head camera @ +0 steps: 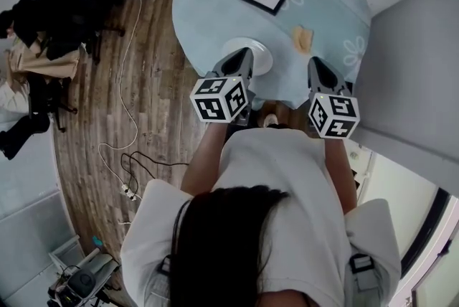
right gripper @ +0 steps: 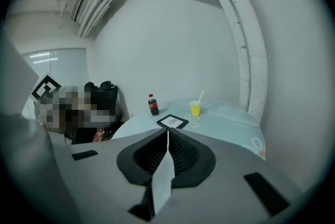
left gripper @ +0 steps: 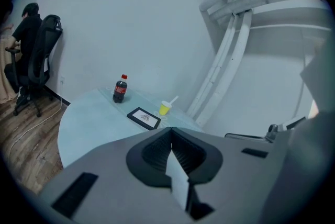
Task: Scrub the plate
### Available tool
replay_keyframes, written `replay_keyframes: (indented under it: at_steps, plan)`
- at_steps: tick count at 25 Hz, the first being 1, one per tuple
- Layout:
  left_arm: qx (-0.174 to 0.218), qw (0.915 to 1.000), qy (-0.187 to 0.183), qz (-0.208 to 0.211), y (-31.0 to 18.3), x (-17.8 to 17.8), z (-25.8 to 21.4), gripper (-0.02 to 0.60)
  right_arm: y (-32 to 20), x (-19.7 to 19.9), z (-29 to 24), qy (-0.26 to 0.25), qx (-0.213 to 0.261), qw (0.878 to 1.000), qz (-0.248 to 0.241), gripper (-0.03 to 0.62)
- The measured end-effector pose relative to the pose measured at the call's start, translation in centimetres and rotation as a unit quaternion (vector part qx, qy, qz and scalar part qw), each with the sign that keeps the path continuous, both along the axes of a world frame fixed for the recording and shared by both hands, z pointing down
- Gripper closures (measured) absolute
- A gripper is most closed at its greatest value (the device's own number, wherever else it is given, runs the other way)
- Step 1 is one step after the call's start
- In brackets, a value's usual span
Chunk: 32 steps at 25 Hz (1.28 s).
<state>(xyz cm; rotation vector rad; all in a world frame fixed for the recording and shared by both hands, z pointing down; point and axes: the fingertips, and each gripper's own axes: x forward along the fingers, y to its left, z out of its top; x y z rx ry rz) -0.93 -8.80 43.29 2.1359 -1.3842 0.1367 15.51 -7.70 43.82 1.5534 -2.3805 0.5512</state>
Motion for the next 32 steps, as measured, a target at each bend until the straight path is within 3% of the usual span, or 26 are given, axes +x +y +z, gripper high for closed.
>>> replay_keyframes:
  at_steps: [20, 32]
  plan:
    - [-0.01, 0.9998, -0.014, 0.003, 2.6, 2.0, 1.3, 0.571, 1.6, -0.7, 1.1, 0.03, 0.005, 0.999, -0.03, 0.559]
    - [0.005, 0.9992, -0.039, 0.01, 2.9, 3.1, 0.8, 0.571, 1.6, -0.7, 1.0, 0.04, 0.013, 0.999, -0.036, 0.56]
